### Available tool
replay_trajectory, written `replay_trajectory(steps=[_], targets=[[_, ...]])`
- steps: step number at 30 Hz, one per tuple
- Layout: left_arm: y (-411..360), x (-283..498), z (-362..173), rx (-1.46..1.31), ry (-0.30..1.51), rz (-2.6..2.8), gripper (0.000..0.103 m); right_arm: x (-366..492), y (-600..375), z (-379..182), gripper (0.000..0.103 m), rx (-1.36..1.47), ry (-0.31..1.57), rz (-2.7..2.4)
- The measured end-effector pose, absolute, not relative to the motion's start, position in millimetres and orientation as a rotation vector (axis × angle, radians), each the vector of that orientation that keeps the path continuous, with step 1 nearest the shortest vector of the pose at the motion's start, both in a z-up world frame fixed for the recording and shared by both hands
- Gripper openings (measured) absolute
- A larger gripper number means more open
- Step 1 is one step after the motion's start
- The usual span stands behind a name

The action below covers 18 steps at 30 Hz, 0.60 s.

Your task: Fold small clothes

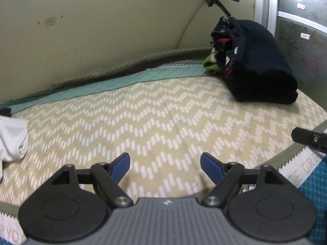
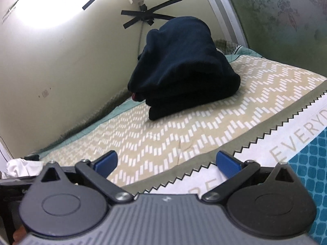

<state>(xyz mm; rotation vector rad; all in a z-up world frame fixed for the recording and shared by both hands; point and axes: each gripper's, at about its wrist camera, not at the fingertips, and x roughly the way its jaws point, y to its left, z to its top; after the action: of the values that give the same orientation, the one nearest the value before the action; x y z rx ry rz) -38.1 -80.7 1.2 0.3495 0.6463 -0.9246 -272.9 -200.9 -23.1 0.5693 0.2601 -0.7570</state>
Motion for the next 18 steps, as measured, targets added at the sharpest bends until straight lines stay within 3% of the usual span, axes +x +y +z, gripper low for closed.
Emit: replay_trajectory(steps=[18], targets=[[-78, -49, -14, 0.366, 0.565, -0.890, 0.086, -267, -197, -25, 0.097, 0.526, 0.259, -0.802]])
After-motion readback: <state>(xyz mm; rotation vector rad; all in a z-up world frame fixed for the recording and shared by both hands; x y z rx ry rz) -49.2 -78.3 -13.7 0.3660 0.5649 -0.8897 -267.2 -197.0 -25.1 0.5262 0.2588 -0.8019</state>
